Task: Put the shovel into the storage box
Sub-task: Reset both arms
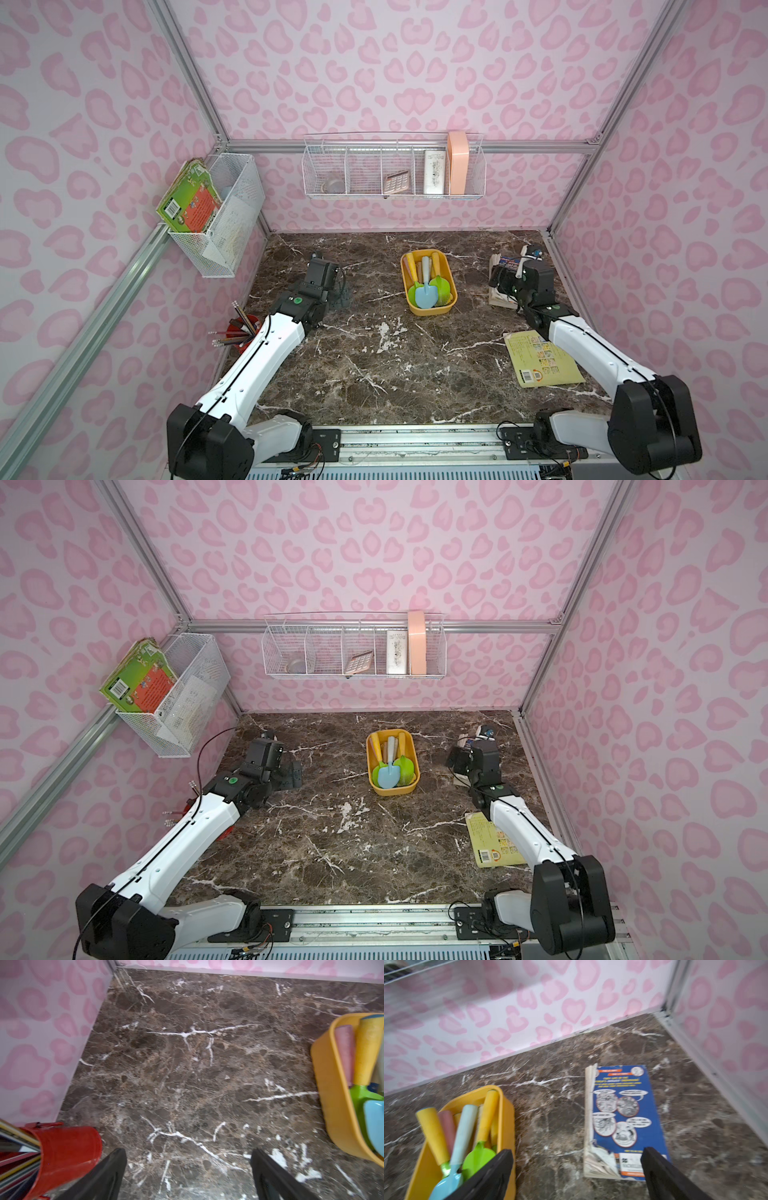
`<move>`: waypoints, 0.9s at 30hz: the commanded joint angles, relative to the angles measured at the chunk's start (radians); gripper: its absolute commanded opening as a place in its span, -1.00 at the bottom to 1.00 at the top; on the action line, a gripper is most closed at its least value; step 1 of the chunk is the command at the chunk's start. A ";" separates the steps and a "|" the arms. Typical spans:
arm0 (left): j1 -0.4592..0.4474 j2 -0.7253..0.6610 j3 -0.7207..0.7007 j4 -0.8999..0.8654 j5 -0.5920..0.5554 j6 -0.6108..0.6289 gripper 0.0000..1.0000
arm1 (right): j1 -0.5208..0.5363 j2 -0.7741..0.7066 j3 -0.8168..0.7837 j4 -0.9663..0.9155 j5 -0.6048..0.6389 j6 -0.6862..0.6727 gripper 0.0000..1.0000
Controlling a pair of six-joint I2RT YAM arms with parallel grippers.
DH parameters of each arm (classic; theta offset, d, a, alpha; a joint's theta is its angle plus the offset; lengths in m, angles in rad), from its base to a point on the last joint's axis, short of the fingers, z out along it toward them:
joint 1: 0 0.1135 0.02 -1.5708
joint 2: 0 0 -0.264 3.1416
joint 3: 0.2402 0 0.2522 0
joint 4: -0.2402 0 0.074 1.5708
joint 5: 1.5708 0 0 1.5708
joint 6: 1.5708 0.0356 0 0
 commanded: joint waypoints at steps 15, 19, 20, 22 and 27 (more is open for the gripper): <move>0.260 0.109 -0.363 0.716 -0.021 0.191 0.94 | -0.148 -0.104 -0.472 0.671 0.279 -0.186 0.98; 0.260 0.112 -0.440 0.872 -0.013 0.210 0.93 | -0.148 -0.001 -0.533 0.817 0.313 -0.205 0.98; 0.260 0.113 -0.461 0.920 -0.006 0.212 0.93 | -0.148 0.035 -0.556 0.900 0.311 -0.222 0.98; 0.259 0.129 -0.503 1.013 0.006 0.210 0.93 | -0.126 0.078 -0.561 1.005 0.323 -0.275 0.98; 0.222 0.202 -0.569 1.190 -0.027 0.232 0.90 | -0.121 0.164 -0.581 1.167 0.309 -0.295 0.98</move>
